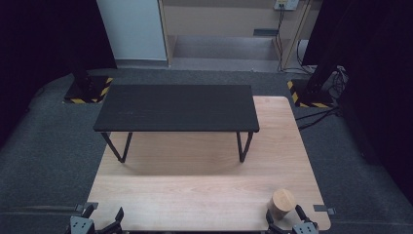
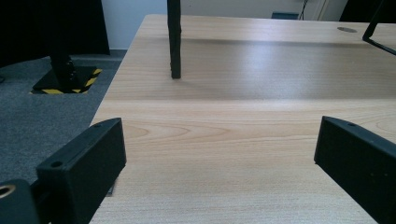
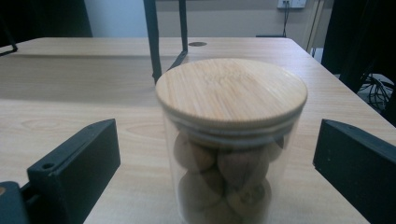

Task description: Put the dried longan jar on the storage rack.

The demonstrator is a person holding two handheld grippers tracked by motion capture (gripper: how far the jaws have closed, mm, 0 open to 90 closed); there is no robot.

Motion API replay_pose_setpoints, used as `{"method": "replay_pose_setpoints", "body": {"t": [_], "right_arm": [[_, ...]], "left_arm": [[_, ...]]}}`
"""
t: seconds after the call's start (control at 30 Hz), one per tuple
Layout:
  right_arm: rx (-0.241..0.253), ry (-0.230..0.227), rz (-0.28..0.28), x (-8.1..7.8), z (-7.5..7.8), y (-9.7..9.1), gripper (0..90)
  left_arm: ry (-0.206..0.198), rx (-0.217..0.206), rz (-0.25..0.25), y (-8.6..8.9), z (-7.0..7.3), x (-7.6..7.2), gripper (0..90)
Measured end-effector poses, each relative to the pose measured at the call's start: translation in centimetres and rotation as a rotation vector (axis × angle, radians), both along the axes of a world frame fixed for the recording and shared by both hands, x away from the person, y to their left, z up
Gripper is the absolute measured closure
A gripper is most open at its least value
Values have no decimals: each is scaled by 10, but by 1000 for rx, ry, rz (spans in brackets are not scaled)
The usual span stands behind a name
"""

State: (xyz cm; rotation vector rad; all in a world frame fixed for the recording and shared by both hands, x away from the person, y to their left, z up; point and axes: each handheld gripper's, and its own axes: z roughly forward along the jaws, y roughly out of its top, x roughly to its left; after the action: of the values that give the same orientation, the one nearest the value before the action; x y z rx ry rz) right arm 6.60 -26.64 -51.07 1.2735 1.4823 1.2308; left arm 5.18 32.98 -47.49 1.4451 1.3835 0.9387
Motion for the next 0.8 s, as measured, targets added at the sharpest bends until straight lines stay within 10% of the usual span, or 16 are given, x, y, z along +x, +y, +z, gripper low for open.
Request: {"method": "replay_pose_setpoints", "body": {"t": [0.47, 0.8], "right_arm": [[-20, 14, -64, 21, -7, 11, 56], [-34, 17, -74, 21, -3, 14, 258]], "left_arm": [[10, -2, 3, 2, -2, 2, 8], [7, -6, 1, 1, -2, 3, 9]]}}
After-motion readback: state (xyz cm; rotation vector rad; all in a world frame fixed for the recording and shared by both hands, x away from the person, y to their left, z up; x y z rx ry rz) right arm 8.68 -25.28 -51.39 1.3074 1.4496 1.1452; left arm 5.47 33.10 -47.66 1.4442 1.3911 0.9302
